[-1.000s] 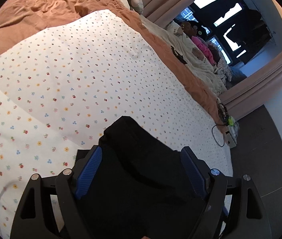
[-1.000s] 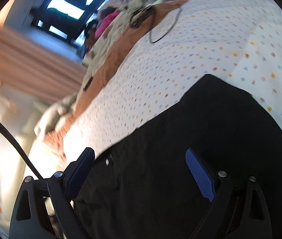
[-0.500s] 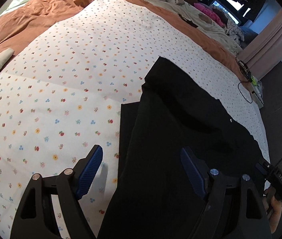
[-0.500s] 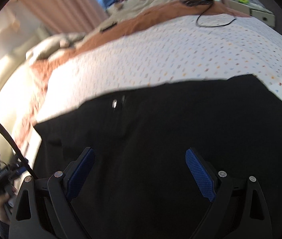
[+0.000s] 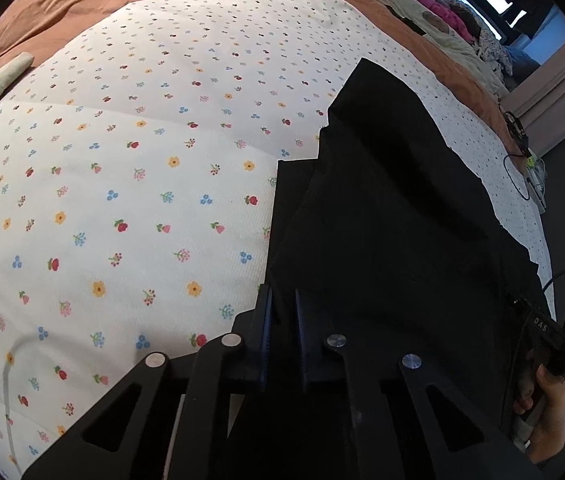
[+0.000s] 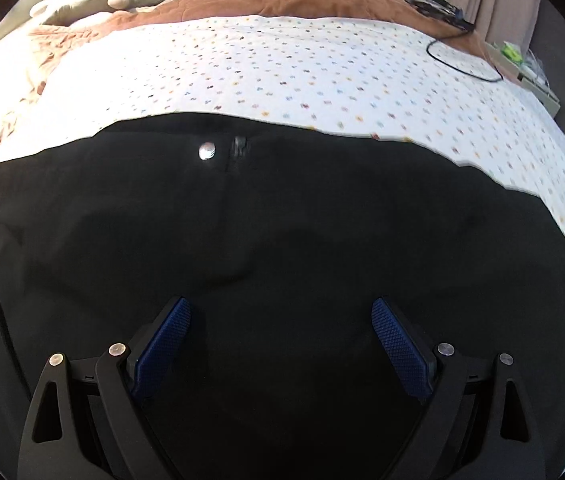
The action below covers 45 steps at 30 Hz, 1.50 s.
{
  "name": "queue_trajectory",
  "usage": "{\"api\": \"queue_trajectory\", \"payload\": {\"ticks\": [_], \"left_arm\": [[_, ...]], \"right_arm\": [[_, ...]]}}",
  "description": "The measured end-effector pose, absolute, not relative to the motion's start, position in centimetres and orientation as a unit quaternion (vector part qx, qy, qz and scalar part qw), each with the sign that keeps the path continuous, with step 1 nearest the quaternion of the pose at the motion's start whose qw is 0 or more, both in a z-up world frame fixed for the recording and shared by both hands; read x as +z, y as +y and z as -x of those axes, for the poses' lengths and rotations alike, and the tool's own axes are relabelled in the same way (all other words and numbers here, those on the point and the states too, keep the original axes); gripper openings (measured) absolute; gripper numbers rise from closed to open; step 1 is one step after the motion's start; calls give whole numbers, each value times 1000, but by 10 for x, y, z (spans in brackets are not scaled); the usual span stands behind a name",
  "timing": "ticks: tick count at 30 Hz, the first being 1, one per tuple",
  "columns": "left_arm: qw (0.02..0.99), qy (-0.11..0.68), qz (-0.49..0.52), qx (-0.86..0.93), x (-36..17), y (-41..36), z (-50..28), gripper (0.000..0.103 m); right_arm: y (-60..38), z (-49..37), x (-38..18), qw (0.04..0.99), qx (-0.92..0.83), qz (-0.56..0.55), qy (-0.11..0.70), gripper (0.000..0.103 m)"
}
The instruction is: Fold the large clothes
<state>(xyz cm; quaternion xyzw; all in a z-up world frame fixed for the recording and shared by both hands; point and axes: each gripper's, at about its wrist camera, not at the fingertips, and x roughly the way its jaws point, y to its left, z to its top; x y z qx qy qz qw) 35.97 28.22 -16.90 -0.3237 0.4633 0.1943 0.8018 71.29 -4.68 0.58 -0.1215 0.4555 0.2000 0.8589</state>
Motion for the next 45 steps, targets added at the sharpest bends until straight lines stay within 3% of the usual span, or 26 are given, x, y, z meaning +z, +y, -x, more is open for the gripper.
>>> {"api": "queue_trajectory", "payload": {"ticks": [6,8,10,11,16,20,23,24,25,26,28,29,45], "left_arm": [[802,468,313,200,-169,283,-364,13],[802,467,315,201,-168,284,-364,13],[803,459,323,198,-162,285,-361,13],[807,450,331,192,-157,286,-356,13],[821,424,344,170,-133,283,-334,13],[830,413,337,167,-112,273,-310,13],[833,400,343,170,-100,268,-291,13],[833,396,348,170,-97,267,-284,14],[832,394,351,169,-95,265,-279,24],[832,393,354,167,-94,264,-273,43],[834,385,358,164,-91,260,-262,68],[836,378,361,165,-90,259,-255,70],[811,395,406,144,-128,237,-203,70]], "right_arm": [[-29,-741,-1,868,184,122,444,90],[-30,-746,2,874,179,109,439,80],[-39,-747,8,874,181,89,442,55],[-46,-748,11,874,180,79,445,55],[-71,-725,32,871,212,25,442,55],[-73,-702,28,862,222,47,453,56],[-77,-682,23,856,227,53,461,65],[-78,-673,22,854,235,55,462,77],[-80,-664,22,853,241,54,460,84],[-83,-658,22,853,244,52,458,84],[-93,-643,23,855,244,47,454,84],[-99,-632,20,856,243,44,454,84],[-181,-540,20,854,241,17,462,84]]}}
